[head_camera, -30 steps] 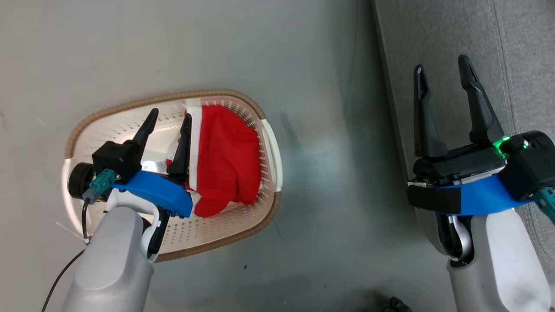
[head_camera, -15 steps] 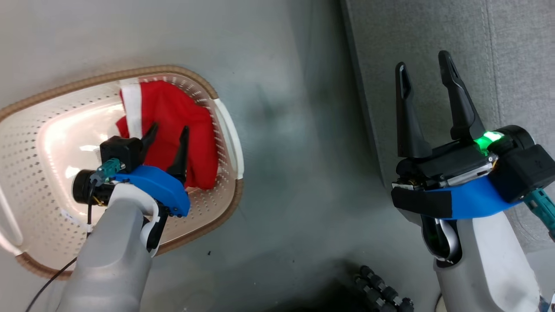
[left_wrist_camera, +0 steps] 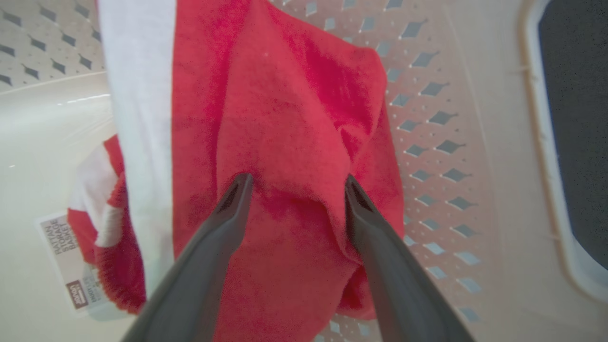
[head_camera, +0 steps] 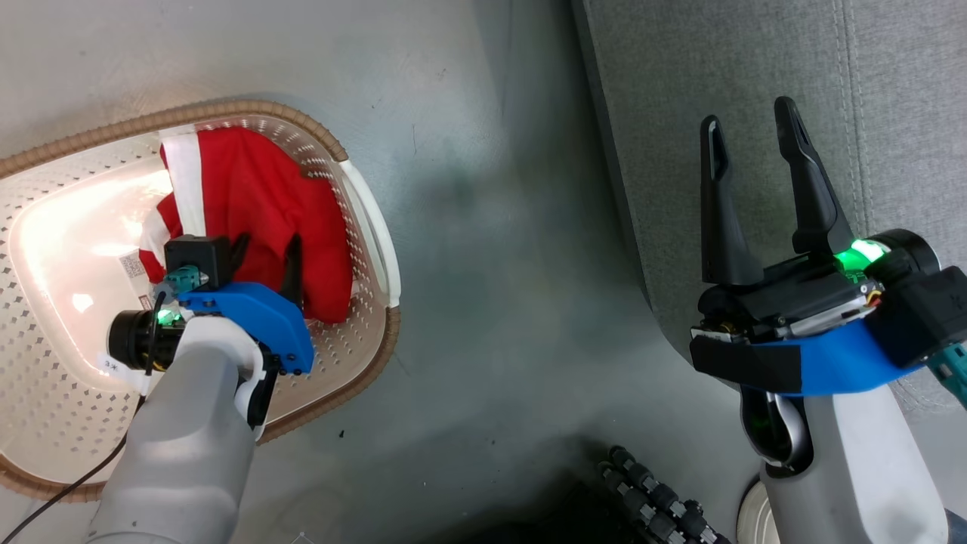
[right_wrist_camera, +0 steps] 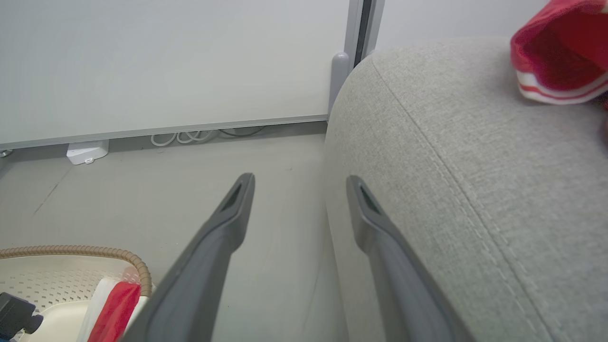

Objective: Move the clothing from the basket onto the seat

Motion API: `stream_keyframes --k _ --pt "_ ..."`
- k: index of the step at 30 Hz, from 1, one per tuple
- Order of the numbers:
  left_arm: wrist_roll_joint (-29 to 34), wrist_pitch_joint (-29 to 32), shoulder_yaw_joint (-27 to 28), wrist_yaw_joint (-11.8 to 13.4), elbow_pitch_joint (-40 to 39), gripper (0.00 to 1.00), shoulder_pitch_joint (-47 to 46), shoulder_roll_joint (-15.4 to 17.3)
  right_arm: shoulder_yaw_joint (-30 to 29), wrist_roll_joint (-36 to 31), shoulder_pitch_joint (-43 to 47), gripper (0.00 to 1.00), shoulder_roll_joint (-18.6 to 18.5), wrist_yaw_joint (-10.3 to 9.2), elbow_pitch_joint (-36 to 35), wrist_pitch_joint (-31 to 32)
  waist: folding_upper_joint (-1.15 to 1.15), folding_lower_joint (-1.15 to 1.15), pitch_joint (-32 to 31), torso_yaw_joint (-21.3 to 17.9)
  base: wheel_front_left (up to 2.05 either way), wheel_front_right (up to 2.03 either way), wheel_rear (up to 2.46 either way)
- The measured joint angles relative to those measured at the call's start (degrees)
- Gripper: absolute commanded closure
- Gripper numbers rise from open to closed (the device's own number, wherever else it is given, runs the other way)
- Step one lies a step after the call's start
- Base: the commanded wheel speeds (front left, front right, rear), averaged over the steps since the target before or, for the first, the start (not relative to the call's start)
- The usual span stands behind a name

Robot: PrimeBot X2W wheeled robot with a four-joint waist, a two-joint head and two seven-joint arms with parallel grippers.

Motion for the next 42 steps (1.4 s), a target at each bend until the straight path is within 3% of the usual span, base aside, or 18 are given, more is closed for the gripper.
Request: stream_keyframes --k 7,8,10,11,33,42 --pt "-0.46 -0.01 -0.62 -0.56 2.65 0.01 -1.79 -0.99 -0.08 0.18 0.69 0.0 0.0 0.0 -1.1 0.0 0.0 0.0 0.63 0.42 0.0 0.0 0.0" --pt "-0.47 -0.01 -0.73 -0.7 2.86 0.34 -1.96 -1.05 -0.08 0.27 0.73 0.0 0.0 0.0 -1.1 0.0 0.0 0.0 0.7 0.47 0.0 0.0 0.0" --pt "-0.49 -0.04 -0.92 -0.85 3.2 0.82 -2.2 -1.18 0.04 0.37 0.74 0.0 0.0 0.0 -1.11 0.0 0.0 0.0 0.78 0.53 0.0 0.0 0.0" --pt "-0.54 -0.07 -1.05 -0.99 3.43 1.0 -2.31 -1.18 0.16 0.43 0.74 0.0 0.0 0.0 -1.1 0.0 0.0 0.0 0.79 0.53 0.0 0.0 0.0" --pt "-2.03 -0.19 -2.79 -2.21 5.3 1.0 -3.78 -1.09 1.12 -0.09 -0.75 0.0 0.0 0.0 0.19 0.0 0.0 0.0 -0.07 0.83 0.0 0.0 0.0" --pt "-2.23 -0.74 -4.59 -2.65 4.01 1.0 -1.16 -2.09 0.43 -1.72 -1.51 0.0 0.04 0.0 3.79 0.0 0.0 0.0 -6.32 3.03 0.0 0.0 0.0"
